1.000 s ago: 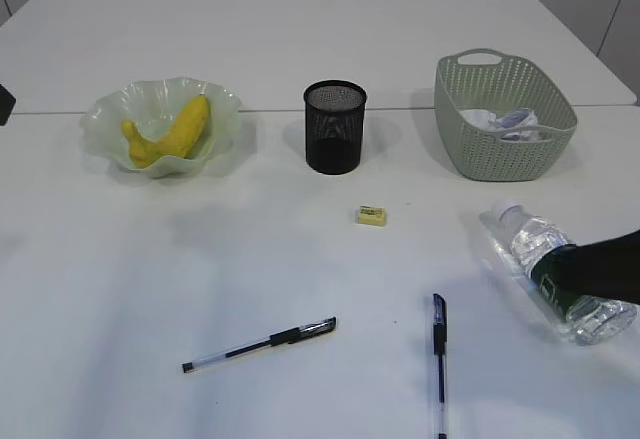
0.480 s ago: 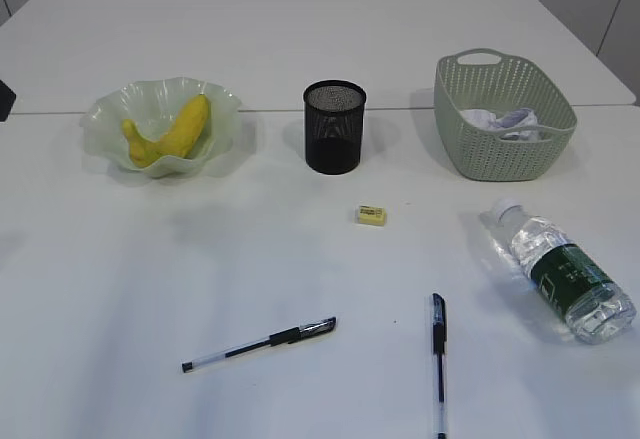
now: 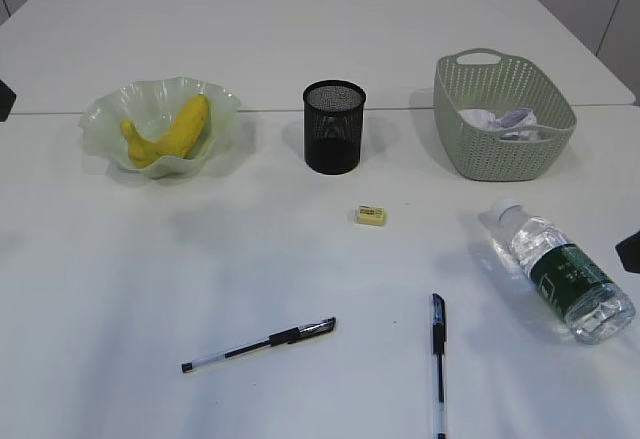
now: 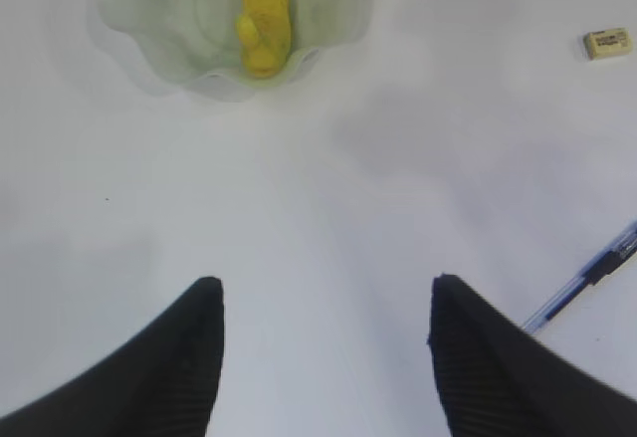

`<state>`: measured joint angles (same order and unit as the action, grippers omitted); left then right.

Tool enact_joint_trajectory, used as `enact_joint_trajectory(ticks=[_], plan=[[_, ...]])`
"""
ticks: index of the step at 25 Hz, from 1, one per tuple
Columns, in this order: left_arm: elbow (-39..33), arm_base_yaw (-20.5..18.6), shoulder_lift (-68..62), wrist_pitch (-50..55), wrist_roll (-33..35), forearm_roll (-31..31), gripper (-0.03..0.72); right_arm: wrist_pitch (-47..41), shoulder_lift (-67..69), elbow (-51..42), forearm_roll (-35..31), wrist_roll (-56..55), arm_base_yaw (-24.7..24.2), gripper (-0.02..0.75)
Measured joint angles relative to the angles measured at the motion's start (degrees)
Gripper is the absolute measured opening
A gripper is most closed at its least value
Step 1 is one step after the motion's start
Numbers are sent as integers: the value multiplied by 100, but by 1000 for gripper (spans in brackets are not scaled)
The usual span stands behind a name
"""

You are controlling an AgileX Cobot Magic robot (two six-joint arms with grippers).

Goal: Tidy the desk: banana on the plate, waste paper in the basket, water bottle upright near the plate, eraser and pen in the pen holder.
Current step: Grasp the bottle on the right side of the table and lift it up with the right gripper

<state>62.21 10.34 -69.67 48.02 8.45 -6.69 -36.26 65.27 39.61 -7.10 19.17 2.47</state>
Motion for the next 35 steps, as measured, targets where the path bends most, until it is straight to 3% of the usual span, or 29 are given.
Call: enact_joint_trajectory(ticks=[13,17,22,35], plan=[[0,0,0,0,0,0,465,-814,1495,1455,-558,1066,0,433],[0,0,0,0,0,0,465,-880,2006,1810,-673,1251,0,484],[0,0,0,0,0,0,465,-903,2648,2238,-673,1317,0,524],[0,0,0,-63,0,0,465,-937,3756,3233,-363,1091,0,526]])
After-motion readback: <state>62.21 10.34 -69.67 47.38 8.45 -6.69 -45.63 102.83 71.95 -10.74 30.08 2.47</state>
